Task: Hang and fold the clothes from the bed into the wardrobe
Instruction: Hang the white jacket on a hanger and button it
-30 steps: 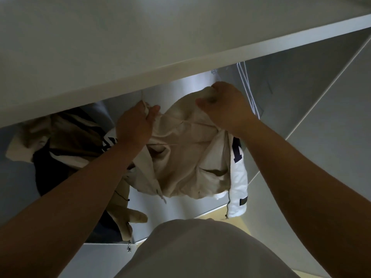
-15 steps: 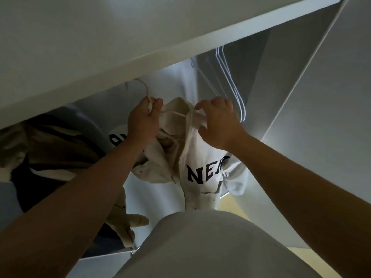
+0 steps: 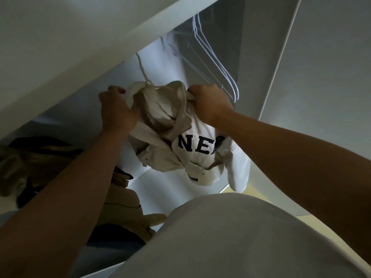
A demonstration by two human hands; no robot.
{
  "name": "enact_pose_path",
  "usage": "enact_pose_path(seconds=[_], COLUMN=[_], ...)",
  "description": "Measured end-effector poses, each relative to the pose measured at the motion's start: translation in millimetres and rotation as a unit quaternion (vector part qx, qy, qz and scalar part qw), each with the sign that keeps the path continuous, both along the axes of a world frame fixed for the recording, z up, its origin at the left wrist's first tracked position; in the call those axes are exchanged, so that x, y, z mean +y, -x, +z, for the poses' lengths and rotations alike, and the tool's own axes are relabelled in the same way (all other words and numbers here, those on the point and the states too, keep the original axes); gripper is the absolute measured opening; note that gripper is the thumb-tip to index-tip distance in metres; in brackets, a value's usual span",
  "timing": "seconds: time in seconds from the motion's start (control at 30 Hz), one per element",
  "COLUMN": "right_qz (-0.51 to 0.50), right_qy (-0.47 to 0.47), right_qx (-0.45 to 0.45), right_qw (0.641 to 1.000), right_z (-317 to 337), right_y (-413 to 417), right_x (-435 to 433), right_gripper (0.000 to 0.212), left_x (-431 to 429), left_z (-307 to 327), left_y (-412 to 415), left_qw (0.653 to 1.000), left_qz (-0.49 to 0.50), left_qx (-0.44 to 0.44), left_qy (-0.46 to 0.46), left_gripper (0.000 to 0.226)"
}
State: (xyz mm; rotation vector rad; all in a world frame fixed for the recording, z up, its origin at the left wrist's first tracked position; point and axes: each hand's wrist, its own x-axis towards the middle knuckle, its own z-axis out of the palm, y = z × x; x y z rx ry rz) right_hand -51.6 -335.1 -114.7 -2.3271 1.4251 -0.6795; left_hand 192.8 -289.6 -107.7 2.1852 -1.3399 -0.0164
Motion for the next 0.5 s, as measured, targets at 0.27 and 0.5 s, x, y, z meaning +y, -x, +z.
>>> enact_pose_path(seconds=[0.27,0.5], right_qz=[-0.017,-0.027], right_qy=[0.021,0.033], right_qx=[-0.010,-0.037], right_qw=[1.000,0.998], right_z=[13.1,22.9], right_y=[-24.4,-56.3], right_x=[-6.6,-8.5], right_gripper=[0.017,0.019], left_x=[24.0,13.1], left_z=[-26.6,-8.7], left_y=[-36.9,-35.5], left_qw=[0.993,0.997], left_qz=[0.084,0.051], left_qx=[-0.017,0.049], left_qy=[-0.086,0.016], left_gripper=[0.057,0.048])
